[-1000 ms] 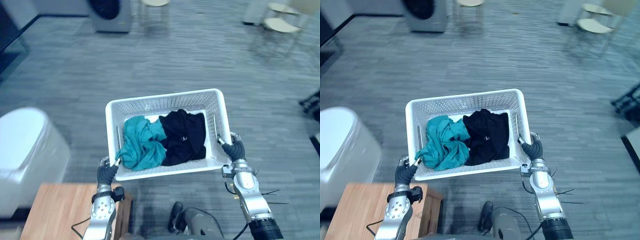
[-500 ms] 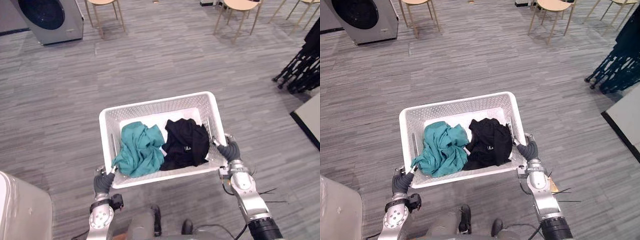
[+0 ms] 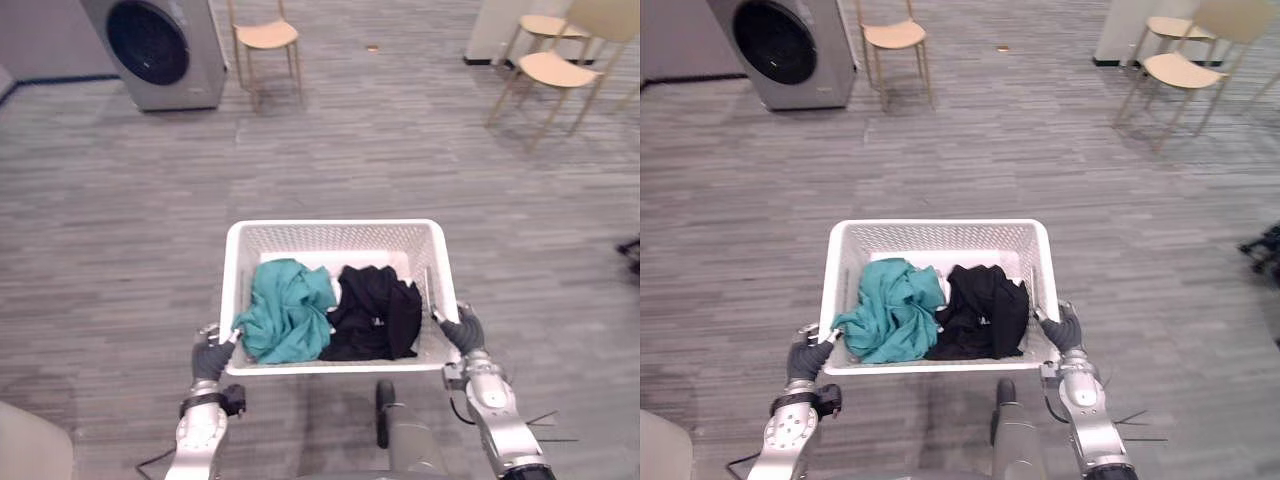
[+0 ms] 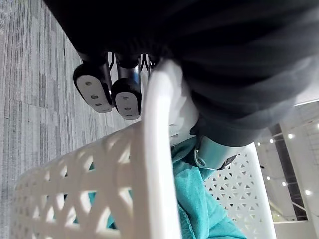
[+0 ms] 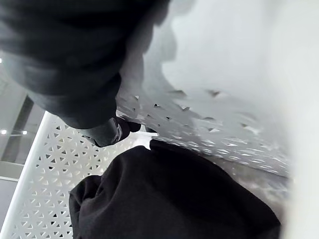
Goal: Pick up the laundry basket with both hands and put the clothes into the washing machine.
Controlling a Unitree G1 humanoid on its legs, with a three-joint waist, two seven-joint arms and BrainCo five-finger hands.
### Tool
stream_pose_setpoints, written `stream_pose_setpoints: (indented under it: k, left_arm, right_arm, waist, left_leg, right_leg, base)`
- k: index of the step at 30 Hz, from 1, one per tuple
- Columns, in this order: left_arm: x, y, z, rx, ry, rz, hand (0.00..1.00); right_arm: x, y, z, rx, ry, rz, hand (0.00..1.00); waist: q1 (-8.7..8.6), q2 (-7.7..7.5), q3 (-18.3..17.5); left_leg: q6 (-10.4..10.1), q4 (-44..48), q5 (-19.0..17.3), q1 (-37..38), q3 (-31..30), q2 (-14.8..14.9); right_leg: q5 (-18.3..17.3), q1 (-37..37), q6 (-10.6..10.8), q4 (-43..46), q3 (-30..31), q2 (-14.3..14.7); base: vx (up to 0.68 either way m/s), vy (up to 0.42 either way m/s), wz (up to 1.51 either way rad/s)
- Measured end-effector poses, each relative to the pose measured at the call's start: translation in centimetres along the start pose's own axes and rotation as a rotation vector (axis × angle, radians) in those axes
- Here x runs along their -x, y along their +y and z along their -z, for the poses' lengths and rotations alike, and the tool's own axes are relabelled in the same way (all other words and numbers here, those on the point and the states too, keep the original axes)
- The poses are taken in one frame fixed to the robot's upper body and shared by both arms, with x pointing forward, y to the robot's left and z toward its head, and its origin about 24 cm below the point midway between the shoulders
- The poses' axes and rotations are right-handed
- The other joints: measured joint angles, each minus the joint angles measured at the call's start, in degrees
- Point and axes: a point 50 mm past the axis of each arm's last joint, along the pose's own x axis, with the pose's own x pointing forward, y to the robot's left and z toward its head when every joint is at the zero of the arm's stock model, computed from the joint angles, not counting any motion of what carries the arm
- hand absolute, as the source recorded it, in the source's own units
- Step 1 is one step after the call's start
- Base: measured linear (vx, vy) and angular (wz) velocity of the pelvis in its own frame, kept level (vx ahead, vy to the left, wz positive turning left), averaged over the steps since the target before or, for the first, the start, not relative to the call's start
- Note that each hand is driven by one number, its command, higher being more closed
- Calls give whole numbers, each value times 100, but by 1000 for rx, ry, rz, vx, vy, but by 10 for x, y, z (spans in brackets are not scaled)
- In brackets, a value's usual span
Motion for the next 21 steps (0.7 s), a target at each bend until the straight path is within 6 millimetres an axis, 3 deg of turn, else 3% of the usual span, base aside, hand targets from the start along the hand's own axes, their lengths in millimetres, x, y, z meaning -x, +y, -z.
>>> stream_pose_setpoints:
  k: [1,2,4,5,7,8,9,10,11,12,13,14,15,16,17,18,19,20,21]
  left_arm:
    - [-1,-1,3,-3,12,2,100]
    - [-1,-1,5,-5,22,3,100]
    - [-1,-1,5,-5,20,8,100]
    - [-1,-1,4,-2,14,19,100]
    - [-2,-3,2,9,3,44,100]
    - [-1,-5,0,16,-3,53,100]
    - [-1,-5,0,17,-6,53,100]
    - [0,-3,-1,11,-10,51,100]
    - [0,-1,-3,2,-17,50,100]
    - [0,0,-7,7,-31,46,100]
    - [0,-2,-8,14,-34,46,100]
    - [1,-3,-7,19,-28,45,100]
    - [3,-2,-4,15,-18,47,100]
    - [4,1,-2,0,-11,48,100]
    - [4,3,-1,-15,-6,49,100]
    - [4,7,2,-43,14,54,100]
    - [6,8,6,-57,31,58,100]
    - [6,9,9,-63,43,61,100]
    - [6,9,9,-65,42,63,100]
  right_arm:
    - [0,0,0,-1,6,3,100]
    - [1,-1,-1,-3,5,9,100]
    - [1,-2,-6,-7,-21,17,100]
    - [1,-4,-14,-12,-51,32,100]
    - [-2,-10,-21,-18,-86,57,100]
    - [-4,-13,-24,-17,-95,67,100]
    - [-4,-13,-23,-16,-95,67,100]
    - [-4,-11,-22,-21,-86,65,100]
    - [-5,-8,-20,-27,-75,60,100]
    - [-8,-8,-21,-24,-77,59,100]
    - [-11,-8,-20,-19,-72,58,100]
    - [-13,-8,-16,-16,-55,56,100]
    - [-13,-6,-12,-16,-36,52,100]
    - [-13,-2,-9,-27,-24,46,100]
    - [-13,1,-7,-39,-11,44,100]
    - [-10,6,3,-47,31,33,100]
    - [-7,10,10,-48,65,21,100]
    - [-4,11,16,-45,86,11,100]
    - [-4,10,16,-43,86,10,100]
  waist:
    - [42,42,10]
    - [38,-9,68]
    - [42,-181,147]
    - [69,-265,161]
    - [195,-397,207]
    - [313,-377,217]
    - [339,-339,222]
    - [423,-316,223]
    - [568,-371,194]
    - [553,-456,161]
    - [516,-471,158]
    - [507,-527,138]
    - [517,-628,94]
    - [492,-723,142]
    - [461,-798,188]
    - [389,-884,203]
    - [338,-877,211]
    - [285,-778,210]
    - [262,-727,190]
  left_leg:
    - [-8,885,111,-366,129,270]
    - [192,1592,-15,-778,372,449]
    - [510,1675,-253,-1233,764,407]
    - [698,1275,-381,-1651,998,240]
    - [709,-186,-387,-2205,1129,-190]
    - [394,-2008,-141,-2426,1092,-488]
    - [228,-2714,60,-2456,1047,-533]
    - [212,-3350,673,-2442,1057,-541]
    - [410,-3253,1194,-2396,1237,-607]
    - [883,-2820,942,-2539,1215,-756]
    - [1174,-2565,827,-2614,1248,-770]
    - [1277,-2303,574,-2602,1322,-799]
    - [1306,-2148,248,-2490,1402,-873]
    - [1330,-2130,-143,-2200,1485,-964]
    - [1342,-2129,-280,-1990,1499,-1059]
    - [1364,-2218,-542,-1485,1495,-1212]
    - [1366,-2457,-648,-984,1479,-1293]
    - [1368,-2923,-661,-350,1427,-1324]
    - [1367,-3159,-660,-114,1390,-1326]
  right_leg:
    - [-162,343,-90,-82,-55,124]
    - [-298,905,-169,-335,-139,170]
    - [-423,1572,-212,-819,-139,102]
    - [-463,1961,-194,-1208,-146,20]
    - [-523,2387,-100,-1690,-166,-166]
    - [-609,2707,35,-1995,-166,-287]
    - [-646,2860,96,-2114,-144,-299]
    - [-722,3090,186,-2319,-84,-318]
    - [-859,3285,220,-2450,61,-393]
    - [-883,3361,321,-2350,57,-568]
    - [-876,3338,364,-2193,80,-638]
    - [-916,3225,431,-1751,193,-746]
    - [-1015,2818,645,-701,375,-858]
    - [-879,2179,1304,1019,690,-1000]
    - [-683,1860,1475,1967,819,-1072]
    - [-643,1426,1408,3385,803,-1183]
    - [-784,1230,1104,3930,640,-1221]
    - [-1011,955,710,3971,322,-1210]
    - [-1090,768,578,3871,118,-1182]
  base:
    - [765,-243,5]
    - [628,-174,19]
    - [524,-117,29]
    - [639,-65,30]
    - [509,18,17]
    - [403,94,-1]
    - [646,174,-11]
    - [606,203,-34]
    - [778,242,-27]
    - [672,208,-12]
    - [698,249,13]
    - [674,273,4]
    - [777,318,-14]
    - [615,228,-16]
    - [629,194,-4]
    - [653,156,7]
    - [780,155,11]
    - [636,111,5]
    - [617,90,12]
